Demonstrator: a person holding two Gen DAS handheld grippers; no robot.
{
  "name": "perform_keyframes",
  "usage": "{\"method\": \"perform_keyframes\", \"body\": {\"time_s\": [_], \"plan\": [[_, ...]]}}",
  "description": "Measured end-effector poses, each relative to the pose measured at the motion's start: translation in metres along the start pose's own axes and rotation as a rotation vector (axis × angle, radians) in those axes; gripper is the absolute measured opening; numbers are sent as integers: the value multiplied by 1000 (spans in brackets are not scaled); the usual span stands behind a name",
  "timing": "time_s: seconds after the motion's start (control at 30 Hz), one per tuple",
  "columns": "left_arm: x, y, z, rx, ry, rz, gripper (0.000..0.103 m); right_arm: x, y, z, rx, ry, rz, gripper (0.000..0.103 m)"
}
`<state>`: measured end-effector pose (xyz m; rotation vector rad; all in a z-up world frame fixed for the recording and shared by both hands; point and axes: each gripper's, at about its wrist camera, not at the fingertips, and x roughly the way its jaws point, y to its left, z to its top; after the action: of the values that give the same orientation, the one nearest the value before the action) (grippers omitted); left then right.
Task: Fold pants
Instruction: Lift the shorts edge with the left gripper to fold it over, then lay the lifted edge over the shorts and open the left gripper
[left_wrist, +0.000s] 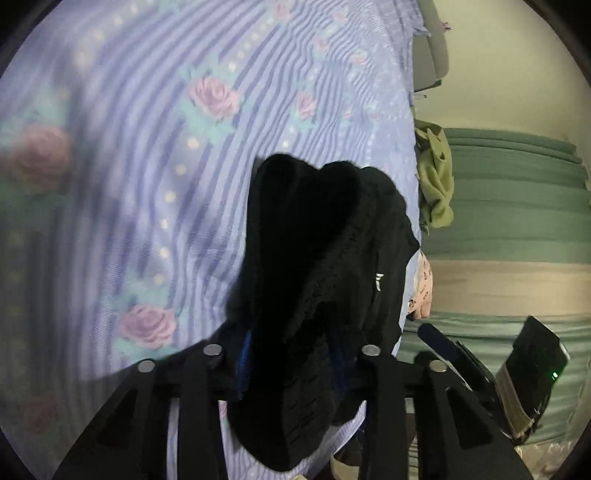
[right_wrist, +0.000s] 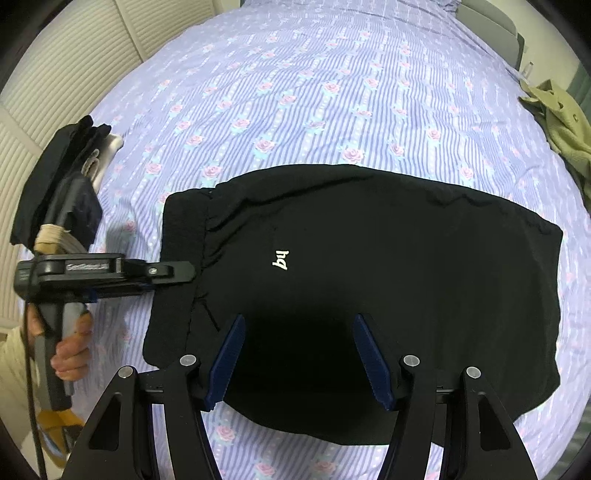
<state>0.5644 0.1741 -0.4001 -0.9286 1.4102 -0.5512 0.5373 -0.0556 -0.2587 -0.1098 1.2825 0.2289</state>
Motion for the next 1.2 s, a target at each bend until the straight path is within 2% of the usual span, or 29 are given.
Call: {"method": "perform_keyframes", "body": {"time_s": [0.13,0.2,0.27,0.37,0.47,0.57,0.63,0.77,0.93,1.07,1.2], "plan": [[9,-13,-1,15,4,75,32,-2,-4,-2,12,-7,-7,62],[4,-30,-5,73,-5,129,25,-4,-11,-4,27,-15,-15,62],[-6,-48,-11,109,-24,164,23,-7,-18,-5,42,-23,-14,62],[-26,-84,-23,155,-94,204,22,-16,-35,-9,72,-44,-17,62],[-39,-124,-38,138,-167,255,22,-30,-57,-14,119,-75,-13,62],[-37,-172,-54,219,-218,314,22,-50,-89,-24,173,-123,-13,62],[-29,-202,-63,261,-223,326,21,-63,-109,-31,200,-151,-16,62],[2,-269,-77,346,-225,427,21,-94,-151,-49,253,-211,-25,62],[53,-327,-85,357,-225,395,21,-127,-210,-73,304,-266,-28,62],[117,-365,-89,356,-187,412,21,-138,-255,-89,319,-279,-33,62],[183,-386,-86,350,-147,459,21,-134,-303,-101,346,-262,-29,62]]}}
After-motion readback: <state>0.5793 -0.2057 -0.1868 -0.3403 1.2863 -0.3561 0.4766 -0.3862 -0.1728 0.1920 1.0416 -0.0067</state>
